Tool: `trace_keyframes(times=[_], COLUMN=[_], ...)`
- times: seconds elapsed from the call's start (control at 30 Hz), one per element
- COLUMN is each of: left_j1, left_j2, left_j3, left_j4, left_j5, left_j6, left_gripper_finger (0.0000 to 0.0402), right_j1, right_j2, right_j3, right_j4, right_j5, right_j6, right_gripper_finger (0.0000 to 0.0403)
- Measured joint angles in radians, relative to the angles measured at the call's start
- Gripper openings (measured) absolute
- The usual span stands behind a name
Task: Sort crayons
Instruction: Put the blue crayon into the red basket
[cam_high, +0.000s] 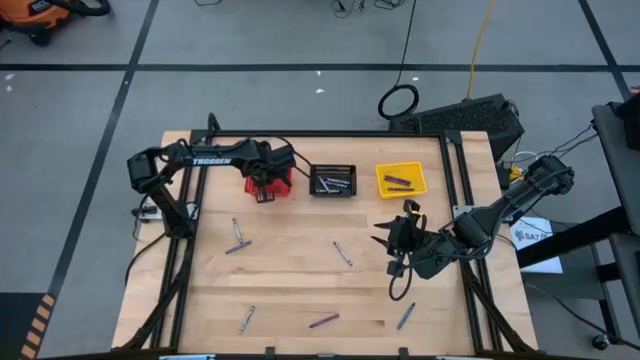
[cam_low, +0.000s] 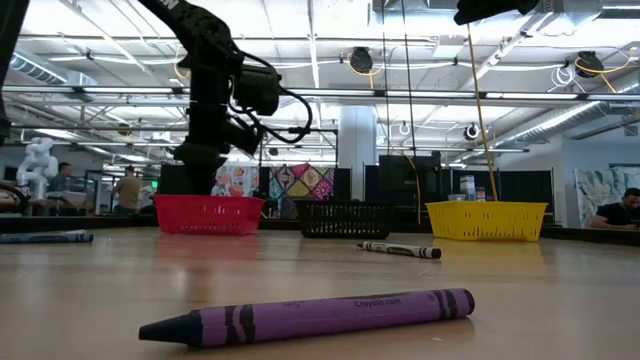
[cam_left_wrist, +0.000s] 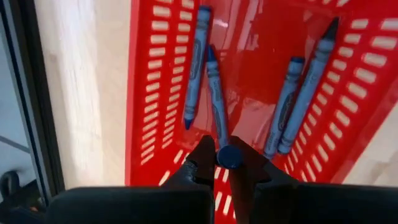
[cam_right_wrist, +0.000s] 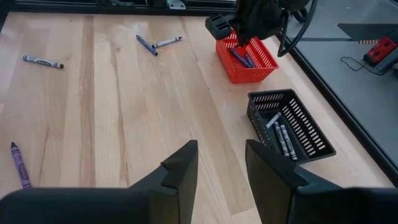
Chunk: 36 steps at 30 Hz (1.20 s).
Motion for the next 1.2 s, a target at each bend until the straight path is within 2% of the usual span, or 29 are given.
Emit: trace_keyframes(times=[0.13, 0.4, 0.8, 1.2], left_j1=[0.000, -0.007, -0.114, -0.299], left_j2=[0.000, 0.000, -0.015, -0.235], left_j3=[0.000, 0.000, 0.000, 0.000], left_j4=[0.028, 0.021, -0.030, -0.124], left_j5=[0.029, 0.041, 0.113, 0.067], left_j6=[0.022, 0.009, -0.084, -0.293], left_gripper_finger=[0.0027, 0.0091, 0.0095, 0.0095], right_j1=[0.000, 0.000, 0.000, 0.000], right_j2=[0.000, 0.000, 0.000, 0.000], right_j3=[0.000, 0.000, 0.000, 0.000], right_j4=[0.000, 0.000, -0.005, -0.052], right_j5=[0.000, 0.000, 0.000, 0.000], right_j6=[0.000, 0.011, 0.009, 0.018], right_gripper_finger=[0.0118, 0.0118, 0.0118, 0.0118])
